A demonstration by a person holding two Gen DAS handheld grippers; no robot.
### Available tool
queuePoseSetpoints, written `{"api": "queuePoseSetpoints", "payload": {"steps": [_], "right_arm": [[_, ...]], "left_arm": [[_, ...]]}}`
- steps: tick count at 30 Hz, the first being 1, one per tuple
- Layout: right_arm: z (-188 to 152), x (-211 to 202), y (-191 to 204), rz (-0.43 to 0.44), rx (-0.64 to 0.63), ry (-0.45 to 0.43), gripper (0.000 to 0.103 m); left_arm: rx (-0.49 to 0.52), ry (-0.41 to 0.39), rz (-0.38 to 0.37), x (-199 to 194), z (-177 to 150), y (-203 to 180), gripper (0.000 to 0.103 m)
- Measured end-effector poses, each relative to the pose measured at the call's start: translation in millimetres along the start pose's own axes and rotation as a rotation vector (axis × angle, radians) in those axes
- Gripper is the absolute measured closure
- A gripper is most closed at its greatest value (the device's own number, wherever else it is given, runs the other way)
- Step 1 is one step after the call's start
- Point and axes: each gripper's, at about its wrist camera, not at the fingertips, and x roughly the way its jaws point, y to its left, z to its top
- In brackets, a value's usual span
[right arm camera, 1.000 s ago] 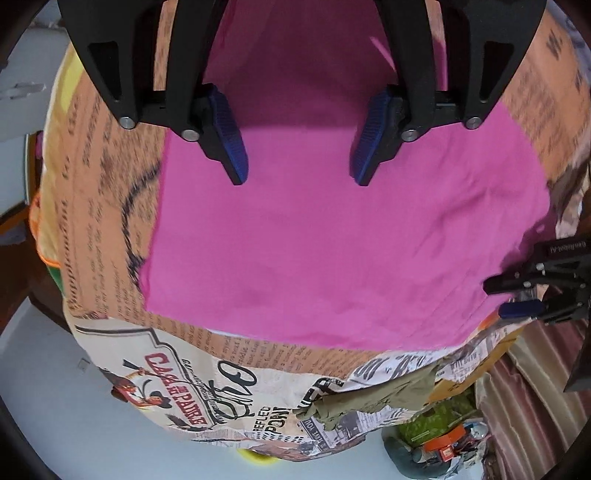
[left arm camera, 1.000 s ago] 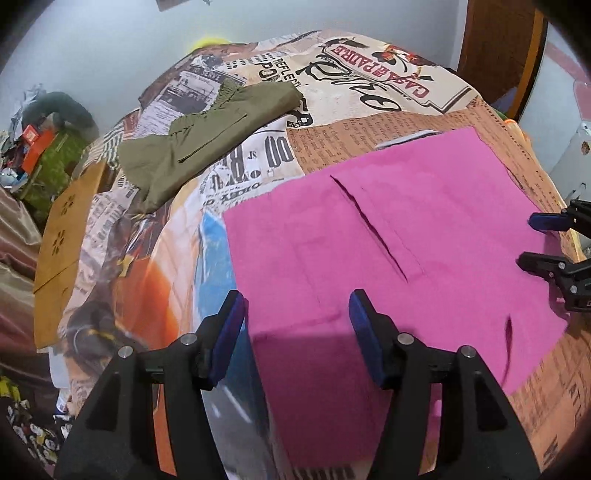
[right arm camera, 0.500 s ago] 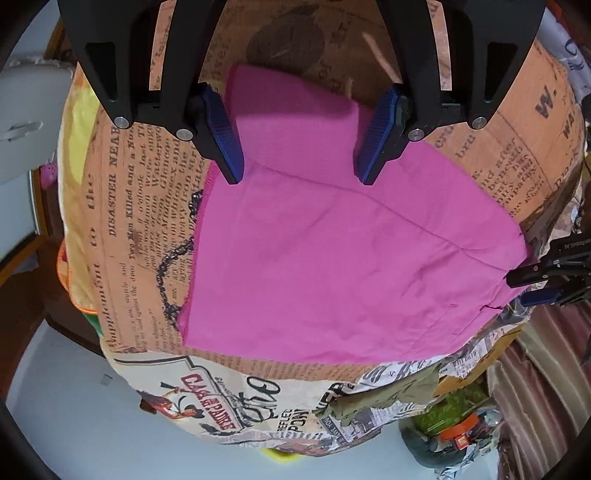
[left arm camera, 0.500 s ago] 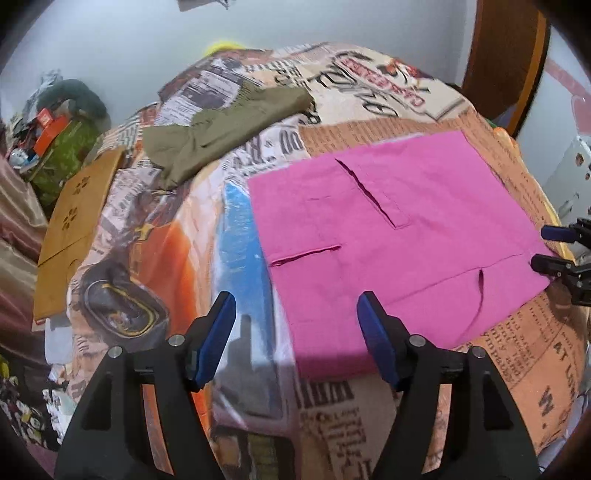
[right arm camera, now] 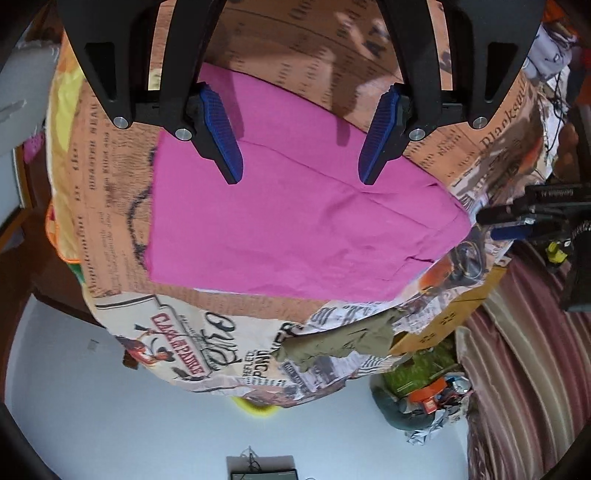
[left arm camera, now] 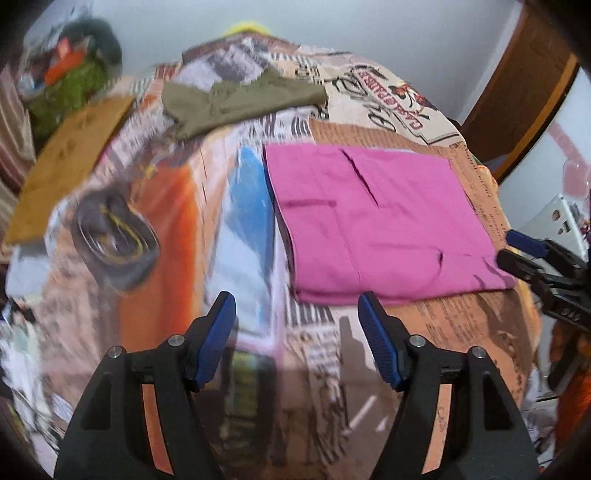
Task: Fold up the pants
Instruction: 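Lower the left tool and grasp the pink pants edge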
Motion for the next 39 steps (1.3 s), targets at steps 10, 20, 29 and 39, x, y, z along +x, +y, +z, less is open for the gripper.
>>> {"api": "queuePoseSetpoints", "payload": {"steps": [10, 20, 29, 39], "right_arm": [[-12, 46, 6, 0.016, 0.014, 0.111, 0.041], [-14, 47, 2, 0.055, 0.021, 0.129, 0.04], [-14, 48, 1, 0.064, 0.025, 0.127, 0.038], [-14, 48, 0, 0.07, 0.028, 0.124, 0.038]], "left_arm": [[-0.049, 0.087, -0.126, 21, -7, -18, 0.032], [-0.189, 0.107, -0.293, 41, 9, -14, 0.004], [-0.325, 0.108, -0.307, 54, 29, -6, 0.005], [-0.232, 0.053, -0.089, 47, 32, -14, 0.075]]}}
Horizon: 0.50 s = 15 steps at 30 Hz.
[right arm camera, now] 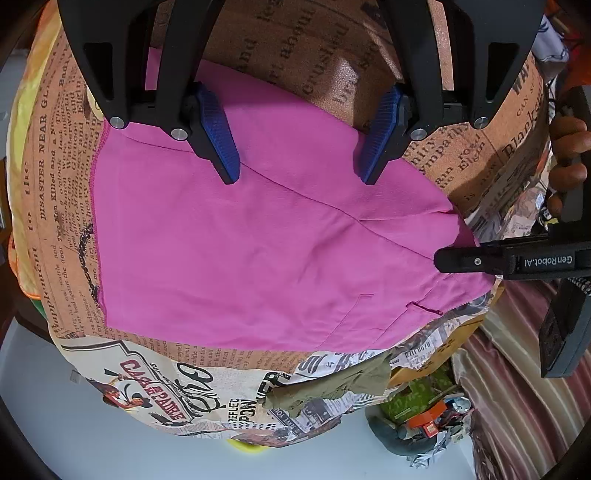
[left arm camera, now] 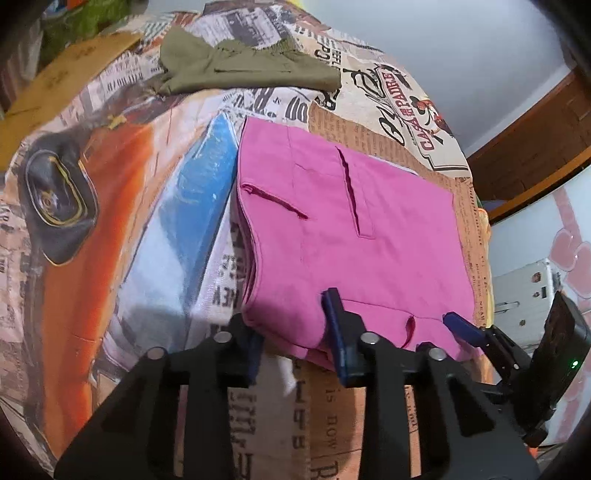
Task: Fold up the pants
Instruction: 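Lower the left tool and grasp the pink pants edge, then lift the grasped edge with the left tool and fold it over the pants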
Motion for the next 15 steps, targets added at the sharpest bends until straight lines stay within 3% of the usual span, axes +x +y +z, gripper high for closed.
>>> {"api": "queuePoseSetpoints", "payload": {"steps": [4, 10, 15], "right_arm": [[-1, -2, -1, 0.005, 0.0, -0.003, 0.04], [-6, -7, -5, 0.01, 0.0, -0.011, 0.04], [-18, -17, -13, 0.007, 0.013, -0.017, 0.04]], "left_arm": [[0.062, -0.06, 0.066, -8, -4, -9, 0.08], [0.173, -0.18, 0.223, -34, -9, -11, 0.081], [0.207, -0.257, 0.347, -53, -12, -2, 0.081]]}}
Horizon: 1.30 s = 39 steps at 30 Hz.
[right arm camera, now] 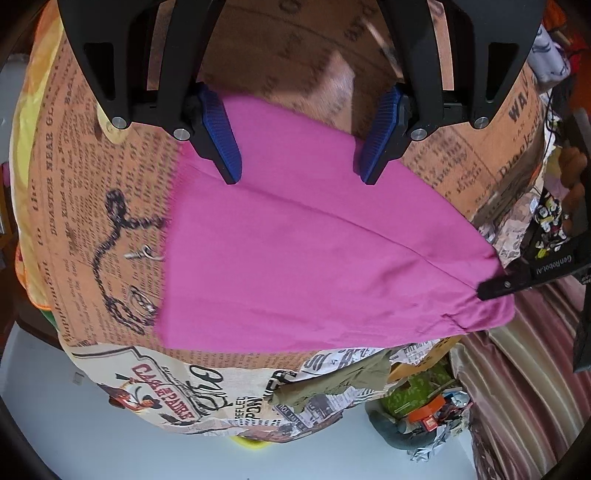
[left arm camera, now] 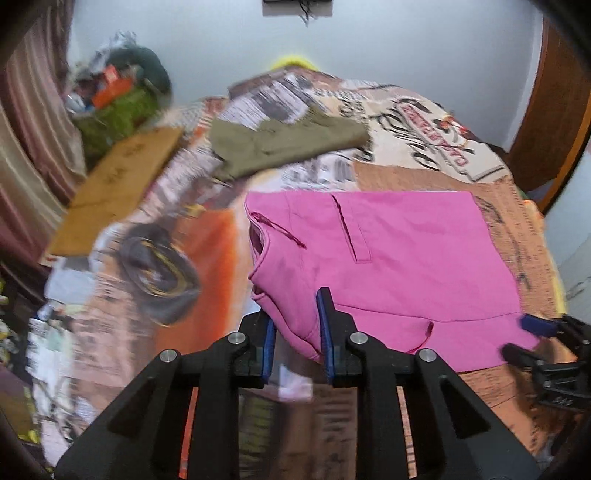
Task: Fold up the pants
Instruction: 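Lift the grasped edge with the left tool and fold it over the pants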
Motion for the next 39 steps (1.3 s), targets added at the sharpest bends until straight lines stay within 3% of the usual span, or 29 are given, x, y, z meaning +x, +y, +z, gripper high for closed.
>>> {"api": "queuePoseSetpoints", "payload": {"steps": [2, 8, 13, 20, 29, 39], "right_arm": [[-6, -4, -4, -0.013, 0.01, 0.002, 0.04], [-16, -9, -21, -0.009, 0.085, -0.006, 0.04], [-17, -9, -20, -0.015, 0.094, -0.012, 0.04], [-17, -8, -19, -0.011, 0.097, -0.013, 0.04], [-15, -6, -24, 0.001, 0.102, -0.017, 0.04], [-14, -7, -26, 0.011, 0.105, -0.021, 0.04]], "left_arm": [[0.02, -0.029, 0.049, -6, 0, 4, 0.082], [0.097, -0.064, 0.045, -18, 7, -5, 0.083], [0.137, -0.132, -0.008, -36, 21, -29, 0.084], [0.192, -0.18, -0.139, -53, 42, -72, 0.085], [0.255, -0.163, -0.273, -54, 54, -120, 0.088], [0.282, -0.056, -0.382, -25, 50, -159, 0.091]]}}
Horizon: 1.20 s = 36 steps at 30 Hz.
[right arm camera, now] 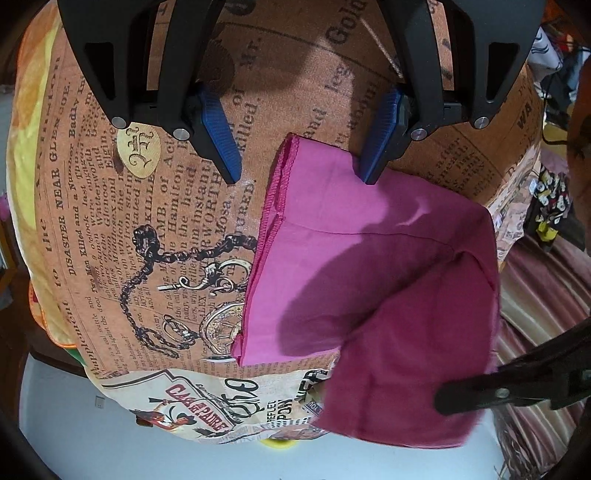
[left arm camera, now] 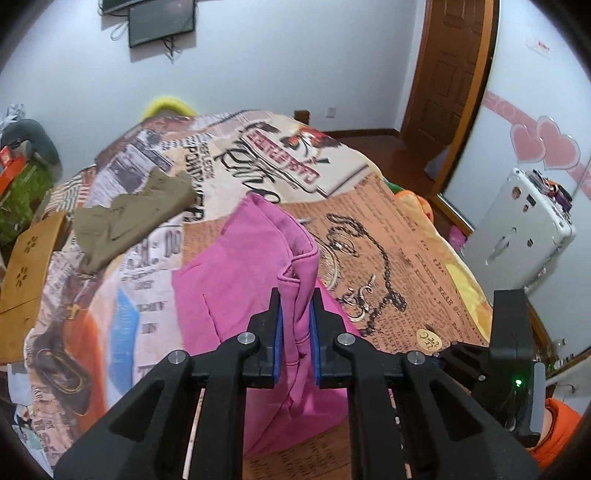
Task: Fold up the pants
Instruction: 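Lift the grasped edge with the left tool and fold it over the pants, then open the left tool to release the folded pink pants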
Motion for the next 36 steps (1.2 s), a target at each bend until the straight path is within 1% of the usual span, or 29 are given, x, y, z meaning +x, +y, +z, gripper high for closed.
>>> {"api": "queuePoseSetpoints", "payload": {"steps": [5, 9, 16, 18, 21, 22, 23, 25, 29, 33, 36], "right_arm": [[0, 0, 0, 0.001, 0.003, -0.001, 0.04], [0, -1, -1, 0.003, 0.006, -0.001, 0.04], [0, -1, -2, 0.006, 0.01, -0.002, 0.04], [0, -1, -2, 0.005, 0.013, -0.003, 0.04], [1, -2, -1, 0.002, 0.019, -0.003, 0.04], [1, -2, -2, 0.001, 0.02, -0.002, 0.04], [1, -2, -2, 0.0, 0.022, -0.001, 0.04], [1, -3, -3, -0.005, 0.026, -0.001, 0.04], [1, -10, -4, -0.011, 0.034, -0.012, 0.04], [5, -21, -5, -0.014, 0.045, -0.053, 0.04], [11, -30, -5, -0.011, 0.059, -0.091, 0.04]], "left_arm": [[0.013, 0.063, -0.047, 24, -4, -12, 0.091], [0.041, 0.103, -0.056, 36, -11, -21, 0.091], [0.044, 0.139, -0.071, 43, -16, -26, 0.091], [0.042, 0.145, -0.078, 42, -16, -25, 0.089], [0.021, 0.143, -0.12, 37, -16, -19, 0.078], [0.01, 0.14, -0.121, 35, -17, -16, 0.07], [0.003, 0.134, -0.118, 32, -17, -13, 0.065], [0.0, 0.109, -0.108, 24, -18, -6, 0.064], [0.012, 0.099, -0.036, 14, -25, 16, 0.064], [0.018, 0.153, 0.028, 21, -44, 40, 0.064], [0.014, 0.212, 0.031, 29, -64, 51, 0.064]]}}
